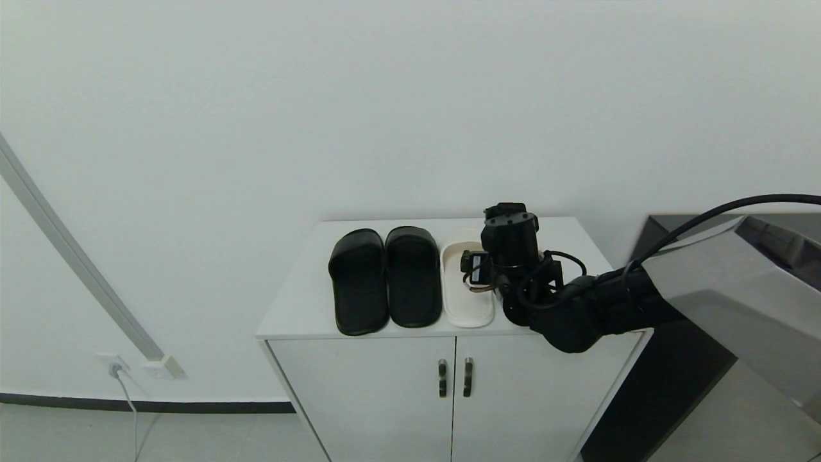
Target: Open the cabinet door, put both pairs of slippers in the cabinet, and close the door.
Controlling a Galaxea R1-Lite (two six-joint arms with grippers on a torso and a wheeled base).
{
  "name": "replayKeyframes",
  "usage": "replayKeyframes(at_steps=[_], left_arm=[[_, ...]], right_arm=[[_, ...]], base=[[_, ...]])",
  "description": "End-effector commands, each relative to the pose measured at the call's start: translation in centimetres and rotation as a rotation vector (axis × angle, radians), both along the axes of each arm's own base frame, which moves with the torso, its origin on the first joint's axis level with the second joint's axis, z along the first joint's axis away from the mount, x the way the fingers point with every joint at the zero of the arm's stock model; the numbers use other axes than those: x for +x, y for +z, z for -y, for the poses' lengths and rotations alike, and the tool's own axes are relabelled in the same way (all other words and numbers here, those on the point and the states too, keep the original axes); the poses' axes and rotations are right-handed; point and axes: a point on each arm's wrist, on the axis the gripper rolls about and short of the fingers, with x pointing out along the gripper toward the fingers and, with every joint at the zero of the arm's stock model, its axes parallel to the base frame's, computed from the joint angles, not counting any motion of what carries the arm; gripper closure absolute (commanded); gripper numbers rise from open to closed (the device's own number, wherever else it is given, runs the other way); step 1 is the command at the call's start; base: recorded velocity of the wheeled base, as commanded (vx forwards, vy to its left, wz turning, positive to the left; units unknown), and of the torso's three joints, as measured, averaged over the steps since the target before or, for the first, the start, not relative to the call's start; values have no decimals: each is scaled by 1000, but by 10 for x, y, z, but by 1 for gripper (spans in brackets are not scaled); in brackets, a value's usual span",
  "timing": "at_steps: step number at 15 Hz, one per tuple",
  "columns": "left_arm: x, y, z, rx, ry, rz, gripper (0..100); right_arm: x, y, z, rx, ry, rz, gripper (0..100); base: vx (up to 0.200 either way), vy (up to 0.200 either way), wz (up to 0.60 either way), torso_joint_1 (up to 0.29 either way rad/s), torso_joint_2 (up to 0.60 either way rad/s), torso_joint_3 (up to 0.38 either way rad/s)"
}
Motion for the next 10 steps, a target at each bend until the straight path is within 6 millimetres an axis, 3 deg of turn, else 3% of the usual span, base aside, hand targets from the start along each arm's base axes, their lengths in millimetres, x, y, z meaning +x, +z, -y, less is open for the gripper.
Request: replayKeyframes(at_steps=[1, 2, 3, 10], left_arm=[[0, 0, 0, 0, 1, -2, 100], [0, 0, 0, 0, 1, -2, 100], [0, 0, 0, 0, 1, -2, 100], [0, 0, 0, -2, 1, -2, 100]], right_arm=[[8, -4, -2, -6, -6, 6, 0], [9, -5, -3, -11, -4, 7, 0], [9, -5, -3, -13, -1, 7, 100], [9, -2, -1, -11, -4, 10, 100]], base=[[0, 0, 0, 0, 0, 0], [0, 0, 0, 0, 0, 0], [0, 0, 0, 0, 0, 0], [0, 0, 0, 0, 0, 0]])
